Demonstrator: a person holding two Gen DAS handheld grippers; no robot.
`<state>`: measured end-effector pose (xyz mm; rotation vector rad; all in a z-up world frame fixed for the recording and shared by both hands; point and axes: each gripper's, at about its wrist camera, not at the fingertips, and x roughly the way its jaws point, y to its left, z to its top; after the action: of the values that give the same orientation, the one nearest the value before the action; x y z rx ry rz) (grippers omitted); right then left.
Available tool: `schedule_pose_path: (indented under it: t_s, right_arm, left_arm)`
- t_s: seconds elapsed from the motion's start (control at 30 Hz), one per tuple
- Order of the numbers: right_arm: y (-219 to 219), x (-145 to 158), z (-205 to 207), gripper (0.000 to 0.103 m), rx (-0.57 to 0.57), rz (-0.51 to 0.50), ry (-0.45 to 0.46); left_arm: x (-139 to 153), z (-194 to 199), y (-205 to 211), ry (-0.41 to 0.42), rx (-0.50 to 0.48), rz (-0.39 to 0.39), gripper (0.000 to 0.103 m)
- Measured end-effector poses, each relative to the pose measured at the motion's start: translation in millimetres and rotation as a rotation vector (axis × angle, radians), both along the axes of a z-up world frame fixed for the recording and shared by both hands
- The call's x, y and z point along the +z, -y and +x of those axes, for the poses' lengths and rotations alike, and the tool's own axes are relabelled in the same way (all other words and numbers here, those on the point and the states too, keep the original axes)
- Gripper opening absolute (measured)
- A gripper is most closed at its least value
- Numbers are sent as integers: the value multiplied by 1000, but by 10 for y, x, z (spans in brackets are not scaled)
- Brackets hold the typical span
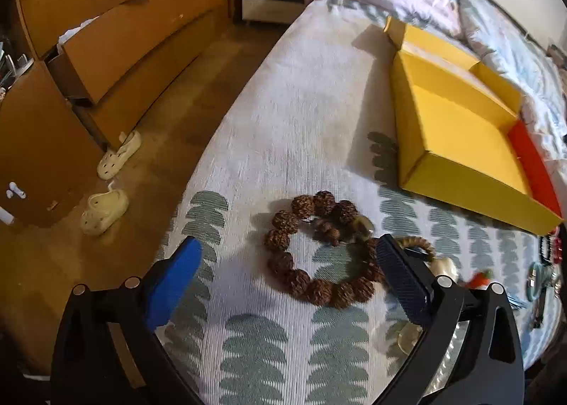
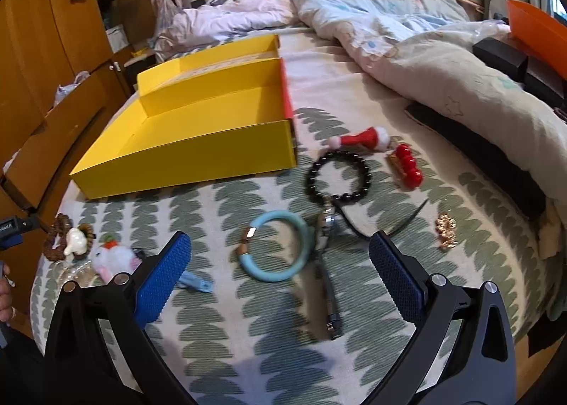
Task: Organize jewelry
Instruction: 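Move left tool to the brown bead bracelet while right tool approaches the black bead bracelet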
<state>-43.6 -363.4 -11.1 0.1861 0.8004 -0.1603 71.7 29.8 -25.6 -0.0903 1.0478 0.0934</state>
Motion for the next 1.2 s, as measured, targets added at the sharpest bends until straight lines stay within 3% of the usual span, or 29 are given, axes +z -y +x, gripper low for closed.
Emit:
schedule_pose_path:
  t_s: [0.13, 0.27, 0.4, 0.53, 0.67, 0.73, 0.87, 1.1, 1.2]
  right_arm:
    - [258, 27, 24, 100, -47, 28, 2]
    - [509, 47, 83, 100, -104, 55, -9]
    - [579, -23, 199, 91, -87, 63, -60]
    - [468, -152, 202, 85, -49, 23, -129]
    - [437, -142, 267, 85, -75, -35, -139]
    - [501, -88, 349, 85, -89, -7, -122]
    - [555, -139, 628, 85, -84, -34, -181]
    - [740, -259, 946, 86, -94, -53, -264]
    - [763, -351, 1024, 86, -74, -40, -304]
  left_arm:
    - [-164, 70, 164, -58, -5, 163, 97]
    - [-252, 29, 292, -80, -45, 211, 97]
    - [-360, 54, 362, -122, -53, 274, 97]
    - [-372, 72, 339, -123, -44, 255, 97]
    - [-415, 132, 296, -134, -31, 234, 97]
    - [-428, 198, 294, -142, -26, 226, 97]
    - [-450, 278, 290, -155, -13, 215, 97]
    - [-512, 340, 160, -190, 11, 119, 99]
    - [-516, 332, 191, -187, 10, 123, 99]
